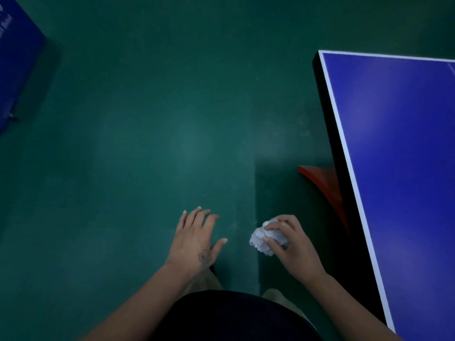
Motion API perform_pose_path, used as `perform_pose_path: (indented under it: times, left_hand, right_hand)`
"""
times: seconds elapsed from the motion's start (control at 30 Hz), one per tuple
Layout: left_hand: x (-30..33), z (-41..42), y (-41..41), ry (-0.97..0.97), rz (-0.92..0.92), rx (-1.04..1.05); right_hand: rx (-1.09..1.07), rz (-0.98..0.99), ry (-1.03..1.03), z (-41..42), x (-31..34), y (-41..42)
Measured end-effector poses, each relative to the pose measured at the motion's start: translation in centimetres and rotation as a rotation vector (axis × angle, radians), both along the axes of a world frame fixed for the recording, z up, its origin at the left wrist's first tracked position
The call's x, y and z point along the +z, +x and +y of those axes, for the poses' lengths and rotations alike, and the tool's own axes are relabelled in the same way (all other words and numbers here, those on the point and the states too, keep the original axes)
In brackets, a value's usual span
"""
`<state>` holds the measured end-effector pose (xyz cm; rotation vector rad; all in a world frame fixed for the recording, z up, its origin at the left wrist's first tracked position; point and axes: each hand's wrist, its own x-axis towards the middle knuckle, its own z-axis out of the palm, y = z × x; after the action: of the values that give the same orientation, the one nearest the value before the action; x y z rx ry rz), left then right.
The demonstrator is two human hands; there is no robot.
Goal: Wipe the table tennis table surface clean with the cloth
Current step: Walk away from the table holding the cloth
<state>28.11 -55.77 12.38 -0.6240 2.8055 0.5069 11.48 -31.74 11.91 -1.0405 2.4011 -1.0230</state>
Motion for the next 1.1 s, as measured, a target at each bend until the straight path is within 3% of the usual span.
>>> perform_pose_path:
  times: [0.27, 0.57, 1.1]
  left_hand:
    - [1.3, -12.4, -6.5, -0.002, -0.007, -0.051]
    - [1.3, -18.5, -14.5, 0.004, 0.0, -0.063]
    - [2.3, -27.7, -38.6, -0.076, -0.039, -0.01]
  right_hand:
    - [-0.049, 0.004, 0.014, -11.1, 1.2, -4.0]
    - [-0.029, 0.004, -0.002, -18.8, 0.6, -10.5]
    - [0.028, -0.009, -0.037, -29.1, 0.0, -36.2]
